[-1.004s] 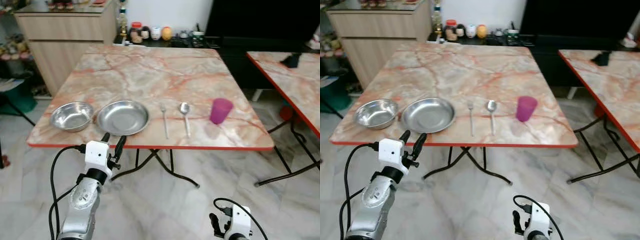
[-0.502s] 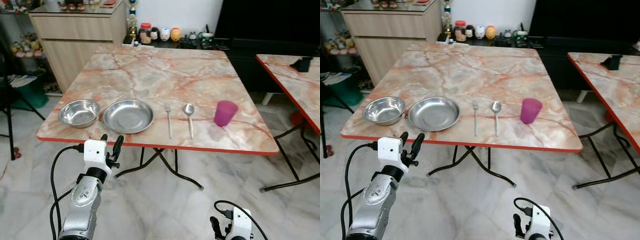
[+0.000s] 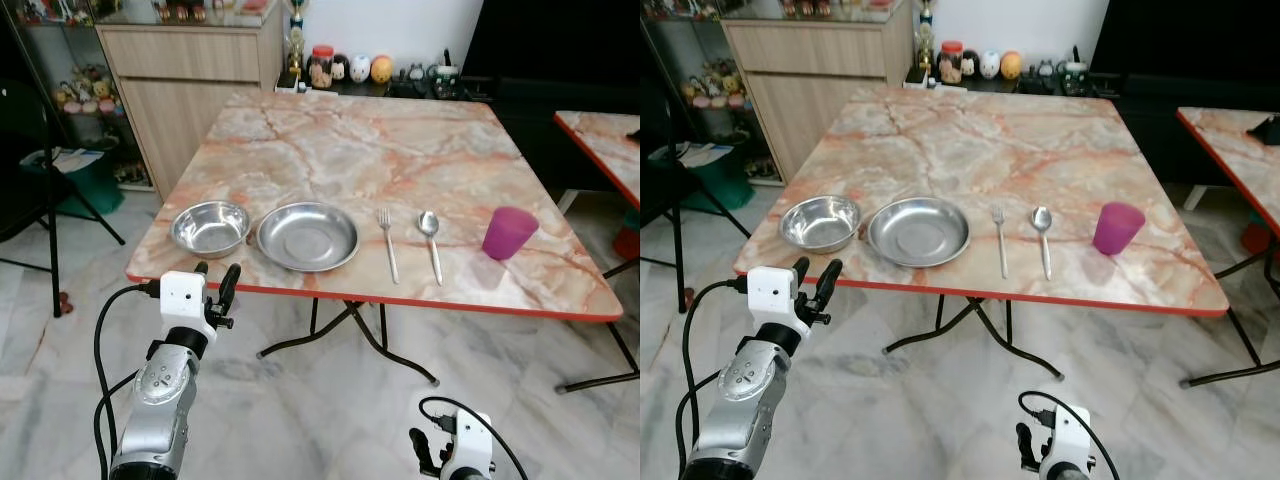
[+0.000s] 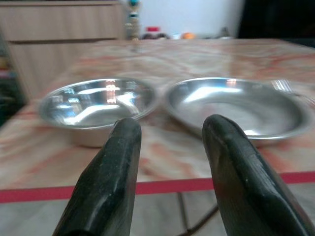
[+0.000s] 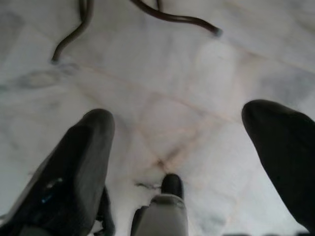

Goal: Setting the table

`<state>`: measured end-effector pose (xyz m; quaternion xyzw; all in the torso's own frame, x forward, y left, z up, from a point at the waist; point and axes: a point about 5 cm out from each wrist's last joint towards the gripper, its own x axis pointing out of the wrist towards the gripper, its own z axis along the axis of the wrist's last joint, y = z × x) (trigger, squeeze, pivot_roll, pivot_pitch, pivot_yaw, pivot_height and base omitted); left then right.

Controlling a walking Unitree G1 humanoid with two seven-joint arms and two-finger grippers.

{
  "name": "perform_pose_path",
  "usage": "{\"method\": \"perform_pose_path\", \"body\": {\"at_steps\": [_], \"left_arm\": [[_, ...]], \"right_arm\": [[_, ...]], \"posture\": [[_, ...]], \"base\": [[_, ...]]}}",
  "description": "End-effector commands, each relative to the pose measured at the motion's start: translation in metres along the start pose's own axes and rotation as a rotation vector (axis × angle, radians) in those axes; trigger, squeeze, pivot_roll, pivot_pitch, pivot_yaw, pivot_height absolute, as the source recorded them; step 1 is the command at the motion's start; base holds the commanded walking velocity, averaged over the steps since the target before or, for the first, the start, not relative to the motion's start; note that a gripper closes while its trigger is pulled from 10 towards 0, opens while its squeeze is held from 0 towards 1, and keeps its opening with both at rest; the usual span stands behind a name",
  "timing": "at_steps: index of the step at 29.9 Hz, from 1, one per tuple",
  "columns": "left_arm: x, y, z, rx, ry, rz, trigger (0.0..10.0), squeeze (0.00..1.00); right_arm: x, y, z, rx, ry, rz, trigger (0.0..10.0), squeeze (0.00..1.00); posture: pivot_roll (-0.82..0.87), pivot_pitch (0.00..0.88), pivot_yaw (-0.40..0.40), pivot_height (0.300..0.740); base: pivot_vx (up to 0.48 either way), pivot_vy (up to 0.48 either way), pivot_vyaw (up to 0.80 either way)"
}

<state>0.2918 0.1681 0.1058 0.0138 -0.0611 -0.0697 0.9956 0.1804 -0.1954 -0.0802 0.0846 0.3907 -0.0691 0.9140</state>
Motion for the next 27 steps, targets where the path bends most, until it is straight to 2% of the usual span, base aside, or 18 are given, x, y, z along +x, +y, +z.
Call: {"method": "perform_pose_path", "body": {"at_steps": [1, 15, 27], "left_arm": [[0.002, -0.006, 0.004, 0.006, -0.014, -0.029, 10.0, 0.00], [0.005, -0.017, 0.012, -0.039, -0.044, -0.075, 10.0, 0.00], [0.007, -0.016, 0.016, -0.045, -0.047, -0.080, 10.0, 0.00]], "right_arm": [[0.000, -0.003, 0.001, 0.000, 0.001, -0.010, 10.0, 0.00], [0.000, -0.003, 0.002, 0.005, 0.000, -0.012, 10.0, 0.00], [0.001, -0.002, 0.002, 0.005, -0.001, -0.008, 10.0, 0.00]], "posture": [[0.08, 0.000, -0.053, 0.740], [0.08, 0.000, -0.054, 0.740], [0.08, 0.000, -0.049, 0.740]], "base": [[0.000, 0.000, 0.00], [0.000, 0.000, 0.00], [0.000, 0.000, 0.00]]}}
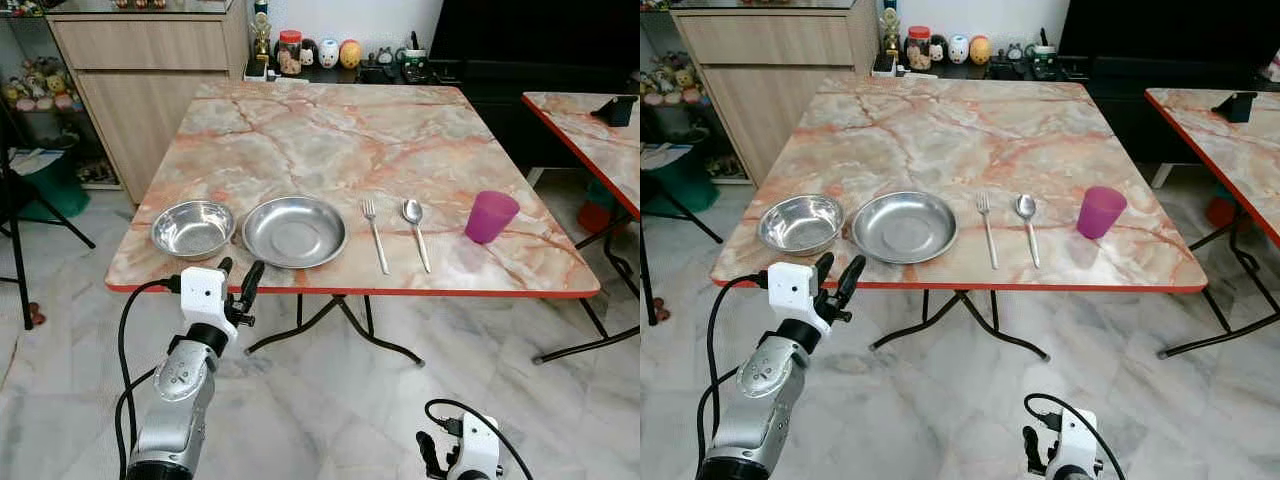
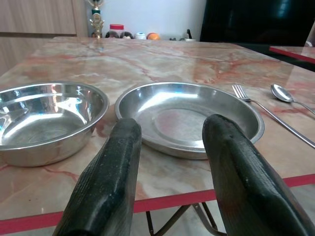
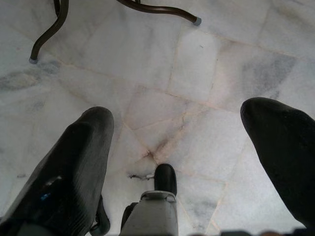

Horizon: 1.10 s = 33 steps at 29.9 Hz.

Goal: Setting the table

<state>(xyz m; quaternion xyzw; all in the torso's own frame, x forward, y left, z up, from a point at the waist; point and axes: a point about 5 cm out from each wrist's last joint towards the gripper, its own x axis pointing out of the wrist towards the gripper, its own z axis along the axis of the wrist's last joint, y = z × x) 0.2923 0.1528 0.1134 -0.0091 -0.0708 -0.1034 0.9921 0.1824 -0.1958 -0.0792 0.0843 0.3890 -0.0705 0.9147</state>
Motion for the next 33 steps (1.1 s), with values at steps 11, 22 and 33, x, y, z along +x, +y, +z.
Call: {"method": "perform_pose_path", "body": {"at_steps": [11, 22, 33], "left_arm": [[0.003, -0.003, 0.008, 0.001, -0.023, -0.022, 10.0, 0.00], [0.003, -0.005, 0.010, 0.002, -0.040, -0.028, 10.0, 0.00], [0.007, -0.005, 0.018, 0.010, -0.086, -0.021, 10.0, 0.00]], "right_arm": [[0.000, -0.001, 0.000, 0.001, 0.004, -0.003, 10.0, 0.00], [0.000, -0.001, -0.001, -0.005, 0.006, 0.000, 10.0, 0.00], [0.000, -0.001, -0.001, -0.009, 0.009, 0.005, 10.0, 0.00]], "posture": [[0.08, 0.000, -0.049, 0.740], [0.08, 0.000, -0.050, 0.740], [0.08, 0.000, -0.049, 0.740]], "base": [[0.046, 0.000, 0.00], [0.294, 0.000, 0.00], [0.287, 0.000, 0.00]]}}
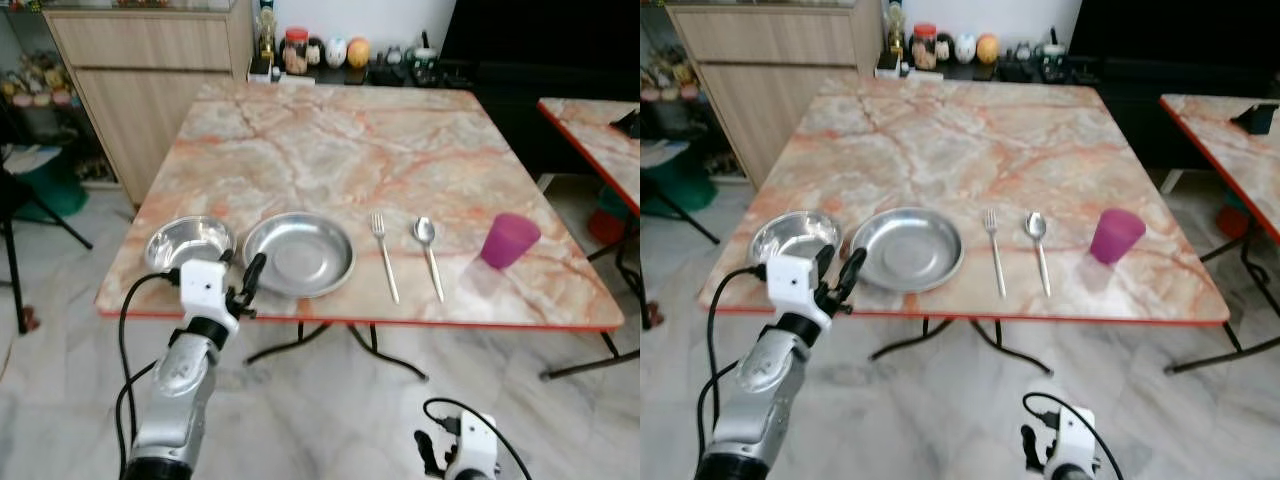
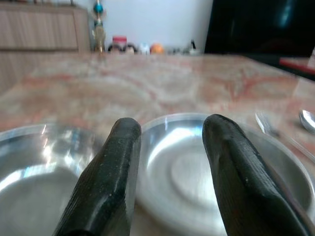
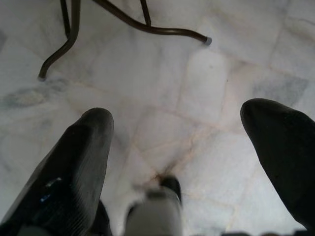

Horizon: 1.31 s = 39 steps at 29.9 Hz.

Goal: Setting the table

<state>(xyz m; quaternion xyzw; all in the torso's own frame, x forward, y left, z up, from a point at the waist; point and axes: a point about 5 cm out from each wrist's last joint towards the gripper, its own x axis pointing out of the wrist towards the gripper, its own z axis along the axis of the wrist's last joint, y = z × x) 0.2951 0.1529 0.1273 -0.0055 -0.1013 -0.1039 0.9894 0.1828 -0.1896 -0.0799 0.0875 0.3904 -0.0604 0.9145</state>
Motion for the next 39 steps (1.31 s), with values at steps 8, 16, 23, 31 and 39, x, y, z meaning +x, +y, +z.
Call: {"method": "perform_pose_path", "body": {"at_steps": [8, 16, 23, 31, 39], "left_arm": [[0.000, -0.007, 0.009, -0.014, -0.043, -0.028, 10.0, 0.00], [-0.011, -0.009, 0.012, -0.055, 0.068, -0.090, 10.0, 0.00], [-0.020, -0.021, 0.025, -0.218, 0.201, -0.251, 10.0, 0.00], [-0.027, -0.017, 0.004, -0.219, 0.552, -0.187, 10.0, 0.00], [-0.027, -0.007, -0.008, -0.295, 0.641, -0.050, 10.0, 0.00]], "right_arm": [[-0.001, -0.007, 0.000, -0.008, 0.005, -0.017, 10.0, 0.00], [-0.001, -0.006, 0.000, -0.007, 0.007, -0.016, 10.0, 0.00], [0.000, -0.006, 0.000, -0.013, 0.012, -0.012, 10.0, 0.00], [0.000, -0.006, 0.001, -0.017, 0.015, -0.010, 10.0, 0.00], [0.000, -0.006, 0.001, -0.020, 0.019, -0.012, 10.0, 0.00]], "posture": [[0.08, 0.000, -0.050, 0.740], [0.09, 0.000, -0.045, 0.740], [0.10, 0.000, -0.044, 0.740], [0.10, 0.000, -0.041, 0.740], [0.10, 0.000, -0.041, 0.740]], "base": [[0.000, 0.000, 0.00], [0.000, 0.000, 0.00], [0.000, 0.000, 0.00], [0.000, 0.000, 0.00], [0.000, 0.000, 0.00]]}}
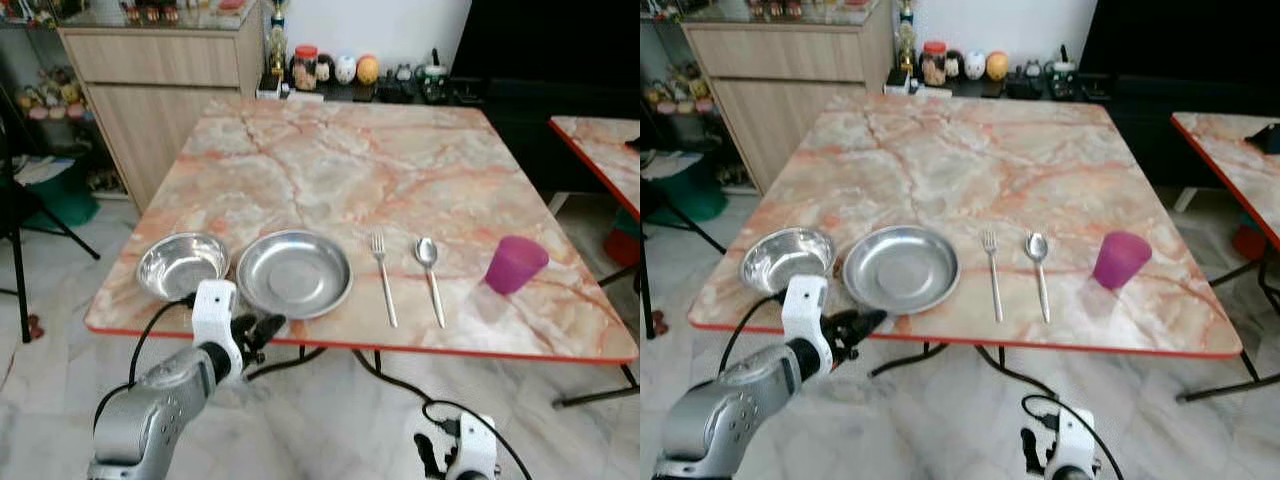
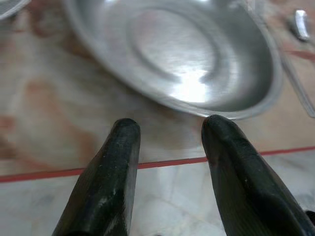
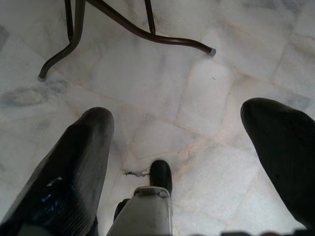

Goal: Setting the table

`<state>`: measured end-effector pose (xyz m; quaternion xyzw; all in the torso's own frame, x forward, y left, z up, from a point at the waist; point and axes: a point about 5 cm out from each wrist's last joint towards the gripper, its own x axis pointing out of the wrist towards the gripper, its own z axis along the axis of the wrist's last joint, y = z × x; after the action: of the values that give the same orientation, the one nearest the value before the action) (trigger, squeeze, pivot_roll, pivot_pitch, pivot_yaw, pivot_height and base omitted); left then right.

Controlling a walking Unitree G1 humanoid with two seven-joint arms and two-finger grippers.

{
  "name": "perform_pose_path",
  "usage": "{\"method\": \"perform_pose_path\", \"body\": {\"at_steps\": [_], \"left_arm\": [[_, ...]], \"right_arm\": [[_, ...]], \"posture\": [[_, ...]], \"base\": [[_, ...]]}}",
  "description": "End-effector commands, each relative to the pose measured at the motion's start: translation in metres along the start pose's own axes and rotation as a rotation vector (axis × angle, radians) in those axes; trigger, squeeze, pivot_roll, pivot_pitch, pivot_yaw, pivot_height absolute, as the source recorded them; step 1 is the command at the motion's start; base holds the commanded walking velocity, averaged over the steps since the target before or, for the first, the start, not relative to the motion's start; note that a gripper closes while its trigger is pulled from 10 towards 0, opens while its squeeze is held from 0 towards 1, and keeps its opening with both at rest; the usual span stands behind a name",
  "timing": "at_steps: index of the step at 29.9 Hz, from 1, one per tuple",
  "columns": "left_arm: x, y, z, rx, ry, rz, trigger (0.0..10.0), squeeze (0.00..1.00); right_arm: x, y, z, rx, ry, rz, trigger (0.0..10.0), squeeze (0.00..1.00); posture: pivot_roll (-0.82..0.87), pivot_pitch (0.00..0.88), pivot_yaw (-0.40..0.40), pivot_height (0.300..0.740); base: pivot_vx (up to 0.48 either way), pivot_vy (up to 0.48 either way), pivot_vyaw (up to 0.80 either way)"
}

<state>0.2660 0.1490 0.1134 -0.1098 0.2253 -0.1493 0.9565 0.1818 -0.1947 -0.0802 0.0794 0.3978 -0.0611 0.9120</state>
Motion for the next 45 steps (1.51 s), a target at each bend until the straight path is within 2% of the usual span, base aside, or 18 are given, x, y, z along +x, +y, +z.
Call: {"method": "perform_pose_path", "body": {"at_steps": [1, 6, 9, 10, 11, 12, 15, 21, 22, 23, 24, 45], "left_arm": [[0.003, 0.003, 0.004, -0.030, -0.001, 0.029, 10.0, 0.00], [0.010, 0.007, 0.005, -0.086, -0.020, 0.086, 10.0, 0.00], [0.015, 0.007, 0.007, -0.176, -0.041, 0.112, 10.0, 0.00], [0.016, 0.007, 0.007, -0.198, -0.044, 0.119, 10.0, 0.68], [0.016, 0.007, 0.008, -0.212, -0.046, 0.125, 10.0, 0.68], [0.017, 0.007, 0.008, -0.228, -0.045, 0.129, 10.0, 1.00], [0.020, 0.008, 0.013, -0.297, -0.079, 0.154, 10.0, 1.00], [0.019, 0.008, 0.023, -0.341, -0.126, 0.155, 10.0, 1.00], [0.019, 0.008, 0.023, -0.339, -0.124, 0.152, 10.0, 0.93], [0.019, 0.008, 0.024, -0.334, -0.122, 0.151, 10.0, 0.44], [0.019, 0.008, 0.024, -0.334, -0.119, 0.149, 10.0, 0.00], [0.035, -0.004, 0.024, -0.382, -0.117, 0.191, 10.0, 0.00]], "right_arm": [[0.000, -0.001, 0.001, -0.005, 0.005, -0.003, 10.0, 0.00], [0.000, 0.000, 0.000, -0.007, 0.007, -0.001, 10.0, 0.00], [0.000, -0.001, 0.000, -0.008, 0.006, -0.001, 10.0, 0.00], [0.000, -0.001, 0.000, -0.008, 0.007, -0.002, 10.0, 0.00], [0.000, -0.001, 0.000, -0.008, 0.007, -0.002, 10.0, 0.00], [0.000, -0.001, 0.000, -0.009, 0.007, -0.002, 10.0, 0.00], [0.000, -0.001, 0.000, -0.011, 0.008, -0.001, 10.0, 0.00], [0.000, 0.000, 0.000, -0.010, 0.007, 0.002, 10.0, 0.00], [0.000, 0.000, 0.000, -0.011, 0.008, 0.002, 10.0, 0.00], [0.000, 0.000, 0.000, -0.011, 0.008, 0.002, 10.0, 0.00], [0.000, 0.000, 0.000, -0.012, 0.008, 0.003, 10.0, 0.00], [0.001, 0.001, 0.000, -0.017, 0.017, 0.008, 10.0, 0.00]], "posture": [[0.10, 0.000, -0.041, 0.740], [0.09, 0.000, -0.041, 0.740], [0.09, 0.000, -0.041, 0.740], [0.09, 0.000, -0.041, 0.740], [0.09, 0.000, -0.041, 0.740], [0.09, 0.000, -0.041, 0.740], [0.09, 0.000, -0.044, 0.740], [0.09, 0.000, -0.043, 0.740], [0.09, 0.000, -0.043, 0.740], [0.09, 0.000, -0.043, 0.740], [0.09, 0.000, -0.044, 0.740], [0.08, 0.000, -0.042, 0.740]], "base": [[0.000, 0.000, 0.00], [0.000, 0.000, 0.00], [0.000, 0.000, 0.00], [0.000, 0.000, 0.00], [0.000, 0.000, 0.00], [0.000, 0.000, 0.00], [0.000, 0.000, 0.00], [0.000, 0.000, 0.00], [0.000, 0.000, 0.00], [0.000, 0.000, 0.00], [0.000, 0.000, 0.00], [0.000, 0.000, 0.00]]}}
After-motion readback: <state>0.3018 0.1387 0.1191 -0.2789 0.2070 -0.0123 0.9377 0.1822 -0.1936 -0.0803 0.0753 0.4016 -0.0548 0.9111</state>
